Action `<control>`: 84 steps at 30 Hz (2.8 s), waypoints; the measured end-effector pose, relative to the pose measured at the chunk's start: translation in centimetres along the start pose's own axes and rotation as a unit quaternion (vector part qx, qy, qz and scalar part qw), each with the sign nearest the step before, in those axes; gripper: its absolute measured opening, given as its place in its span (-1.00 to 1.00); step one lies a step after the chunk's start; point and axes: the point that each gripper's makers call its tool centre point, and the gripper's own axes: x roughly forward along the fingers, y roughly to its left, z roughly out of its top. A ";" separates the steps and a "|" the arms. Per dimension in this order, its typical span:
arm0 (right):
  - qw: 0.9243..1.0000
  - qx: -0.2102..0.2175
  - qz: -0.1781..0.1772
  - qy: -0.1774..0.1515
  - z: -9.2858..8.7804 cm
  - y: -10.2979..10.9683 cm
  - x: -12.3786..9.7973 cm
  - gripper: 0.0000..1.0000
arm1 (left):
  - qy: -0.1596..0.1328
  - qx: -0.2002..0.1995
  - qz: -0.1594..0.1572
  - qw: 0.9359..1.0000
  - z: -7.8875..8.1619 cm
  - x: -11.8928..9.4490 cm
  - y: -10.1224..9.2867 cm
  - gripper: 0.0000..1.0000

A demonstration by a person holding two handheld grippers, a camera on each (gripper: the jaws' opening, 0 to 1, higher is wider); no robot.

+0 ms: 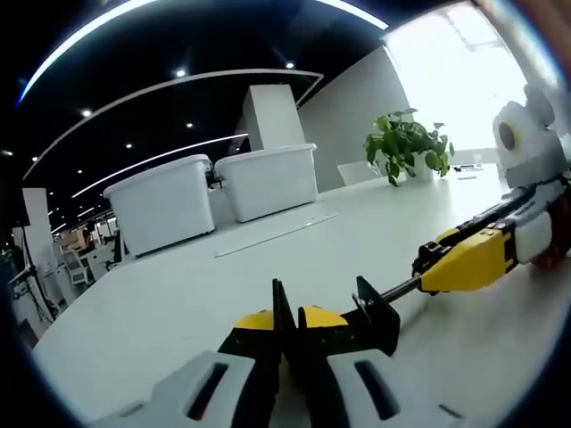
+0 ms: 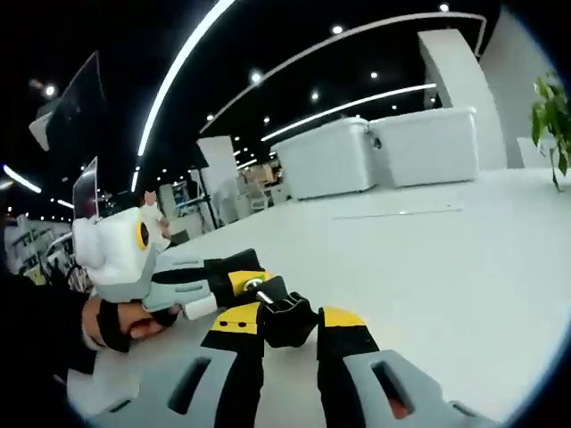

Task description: Clamp the fixed fixture on the desktop, loosen the retaining clip, secure it to the edge of the desk, and tighten the retaining clip.

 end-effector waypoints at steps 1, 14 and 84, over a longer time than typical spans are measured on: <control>0.999 -0.032 -0.007 0.000 0.1 -0.1 0.0 -0.60 | 0.000 0.002 0.000 1.000 0.0 0.0 0.0 -0.85; 0.944 -0.322 -0.063 -0.027 0.7 1.1 -0.3 -0.59 | 0.001 -0.003 0.001 1.000 0.0 0.4 0.0 -0.85; 0.999 0.047 0.021 0.014 0.0 -0.4 -0.1 -0.61 | 0.001 -0.006 -0.001 1.000 0.1 0.4 0.1 -0.86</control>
